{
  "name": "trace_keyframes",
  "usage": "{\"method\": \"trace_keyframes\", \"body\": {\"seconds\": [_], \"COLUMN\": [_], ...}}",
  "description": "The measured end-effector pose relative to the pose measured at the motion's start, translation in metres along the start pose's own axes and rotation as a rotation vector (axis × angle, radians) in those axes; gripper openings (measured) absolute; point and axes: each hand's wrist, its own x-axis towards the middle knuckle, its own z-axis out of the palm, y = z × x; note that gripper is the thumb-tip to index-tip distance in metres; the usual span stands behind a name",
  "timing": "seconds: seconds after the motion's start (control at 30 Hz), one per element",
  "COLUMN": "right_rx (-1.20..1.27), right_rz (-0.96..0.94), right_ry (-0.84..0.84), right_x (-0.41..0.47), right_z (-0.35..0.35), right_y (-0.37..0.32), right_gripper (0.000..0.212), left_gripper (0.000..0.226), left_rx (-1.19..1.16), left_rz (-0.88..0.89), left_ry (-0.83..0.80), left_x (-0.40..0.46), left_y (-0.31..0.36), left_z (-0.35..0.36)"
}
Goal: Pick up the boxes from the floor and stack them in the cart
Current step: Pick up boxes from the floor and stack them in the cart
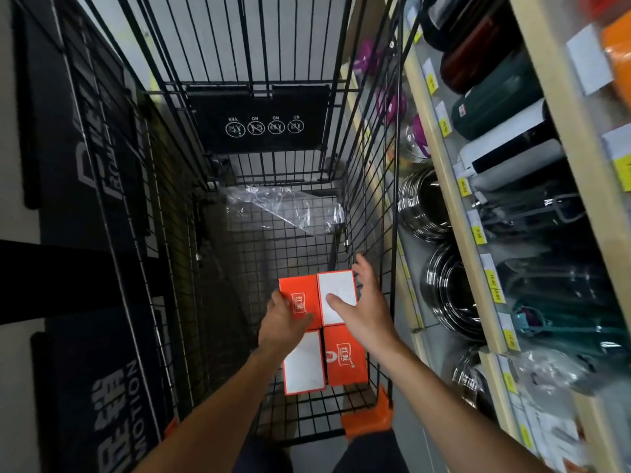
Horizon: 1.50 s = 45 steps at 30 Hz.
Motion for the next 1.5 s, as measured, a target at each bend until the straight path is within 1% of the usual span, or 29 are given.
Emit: {"method": "trace_keyframes", "body": {"seconds": [0.13, 0.23, 0.3, 0.37, 0.47, 0.53, 0.67, 0.77, 0.83, 0.93, 1.03, 1.13, 1.23, 1.33, 1.43, 1.5], "right_rx": [0.031, 0.016, -0.007, -0.037, -0.091, -0.137, -0.245, -0.357, -0.434, -0.517, -0.568, -0.605, -0.621, -0.632, -0.623, -0.608], "right_rz": [0.017, 0.014, 0.004, -0.020, -0.081, -0.132, -0.257, -0.341, -0.382, -0.438, -0.483, -0.510, -0.490, -0.464, -0.470, -0.473], "right_ry": [-0.003, -0.024, -0.042, -0.065, -0.092, -0.090, -0.082, -0.070, -0.042, 0.081, 0.198, 0.284, 0.344, 0.399, 0.457, 0.485], "right_x": [0.001, 0.001, -0.002, -0.005, -0.012, -0.018, -0.039, -0.061, -0.077, -0.099, -0.125, -0.151, -0.178, -0.205, -0.244, -0.273], "right_z": [0.002, 0.000, -0.005, -0.011, -0.024, -0.035, -0.066, -0.093, -0.110, -0.140, -0.173, -0.204, -0.231, -0.254, -0.275, -0.288], "right_y": [-0.003, -0.010, -0.018, -0.032, -0.058, -0.078, -0.121, -0.149, -0.164, -0.179, -0.189, -0.191, -0.181, -0.161, -0.138, -0.121], "right_gripper": [0.089, 0.087, 0.084, 0.080, 0.077, 0.076, 0.070, 0.068, 0.069, 0.070, 0.072, 0.069, 0.073, 0.077, 0.067, 0.062], "left_gripper": [0.070, 0.053, 0.044, 0.045, 0.058, 0.063, 0.063, 0.063, 0.065, 0.072, 0.075, 0.077, 0.077, 0.073, 0.072, 0.081], "left_rx": [0.004, 0.051, 0.058, 0.085, 0.177, 0.219, 0.325, 0.362, 0.415, 0.531, 0.640, 0.747, 0.817, 0.879, 0.908, 0.946], "left_rz": [0.017, 0.018, 0.060, 0.139, 0.252, 0.362, 0.594, 0.730, 0.850, 1.015, 1.123, 1.162, 1.207, 1.243, 1.294, 1.318], "left_ry": [-0.134, -0.181, -0.164, -0.113, -0.023, 0.014, 0.060, 0.071, 0.091, 0.139, 0.183, 0.181, 0.169, 0.164, 0.175, 0.192], "left_x": [0.007, 0.003, -0.007, -0.020, -0.039, -0.053, -0.088, -0.123, -0.143, -0.165, -0.187, -0.210, -0.236, -0.269, -0.303, -0.328], "left_y": [-0.004, 0.003, 0.009, 0.018, 0.037, 0.052, 0.091, 0.125, 0.146, 0.180, 0.212, 0.237, 0.256, 0.270, 0.274, 0.278], "left_z": [-0.013, -0.032, -0.048, -0.069, -0.106, -0.133, -0.186, -0.215, -0.231, -0.248, -0.253, -0.246, -0.231, -0.211, -0.183, -0.163]}}
